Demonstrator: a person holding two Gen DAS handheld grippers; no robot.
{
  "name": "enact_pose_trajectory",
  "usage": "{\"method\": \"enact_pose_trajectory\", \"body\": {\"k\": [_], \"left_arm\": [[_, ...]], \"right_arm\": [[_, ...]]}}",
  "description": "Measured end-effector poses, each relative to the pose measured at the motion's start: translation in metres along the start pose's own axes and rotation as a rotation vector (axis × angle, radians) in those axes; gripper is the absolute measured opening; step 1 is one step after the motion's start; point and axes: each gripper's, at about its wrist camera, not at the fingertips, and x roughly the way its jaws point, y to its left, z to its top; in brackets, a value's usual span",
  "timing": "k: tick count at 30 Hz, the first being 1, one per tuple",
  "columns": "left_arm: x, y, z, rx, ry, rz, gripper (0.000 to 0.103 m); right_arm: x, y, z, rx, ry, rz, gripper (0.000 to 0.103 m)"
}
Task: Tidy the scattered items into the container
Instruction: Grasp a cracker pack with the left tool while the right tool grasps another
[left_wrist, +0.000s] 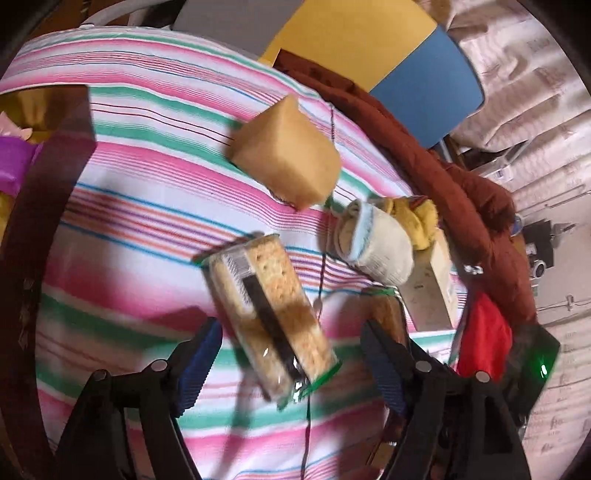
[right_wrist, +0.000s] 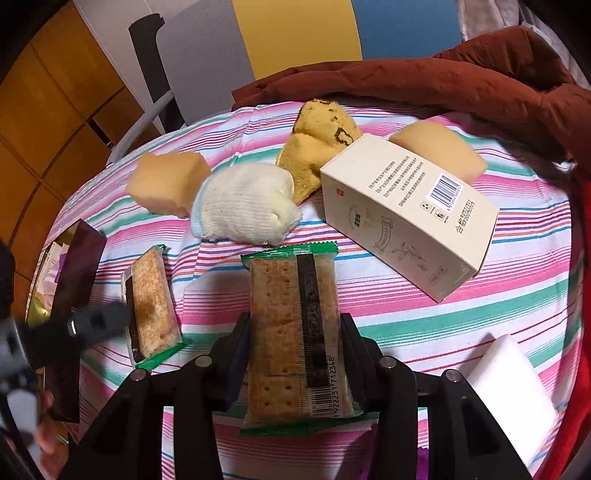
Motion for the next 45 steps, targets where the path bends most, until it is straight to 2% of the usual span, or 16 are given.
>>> {"method": "enact_pose_trajectory", "body": {"k": [3,6,9,10,14,19,21,26,31,45], "left_arm": [[0.015,-0.007,0.001,0.039,0.015,0.057,0.079],[0.020,-0.023,-0.001,0.135,-0.032,0.097,0.078],[0.023,-0.030,-0.010,0.237,-0.054,0.162,0.062],[0.022,-0.032,-0.014,0.278,-0.069,0.185,0.061],[0.021,-0.031,-0.019,0.381,-0.097,0.199,0.056],[0.005,-0.014,-0.033,0.385,-0.116,0.164,0.051],[0.013,-0.021,-0.030,0.381,-0.119,0.150,0.051],[0.004,-0.012,-0.044,0.402,-0.143,0.118,0.051],[-0.012,0.003,-0.061,0.408,-0.180,0.072,0.051],[-0.064,0.008,-0.081,0.464,-0.299,0.009,0.051]], "right_arm": [[0.000,0.001,0.000,0.001,0.000,0.001,0.046],[0.001,0.002,0.001,0.003,0.000,0.002,0.046],[0.003,0.002,0.002,0.001,0.005,-0.001,0.046],[0.003,0.002,0.002,-0.002,0.003,-0.002,0.046],[0.004,0.005,0.002,-0.007,0.003,-0.002,0.046],[0.002,0.004,0.001,-0.005,-0.001,0.008,0.046],[0.002,0.004,0.002,-0.001,-0.003,0.018,0.046],[0.000,0.005,0.000,-0.004,-0.012,0.030,0.046],[-0.003,0.009,-0.001,-0.016,-0.028,0.038,0.046],[-0.015,0.027,-0.004,-0.080,-0.093,0.083,0.046]]}}
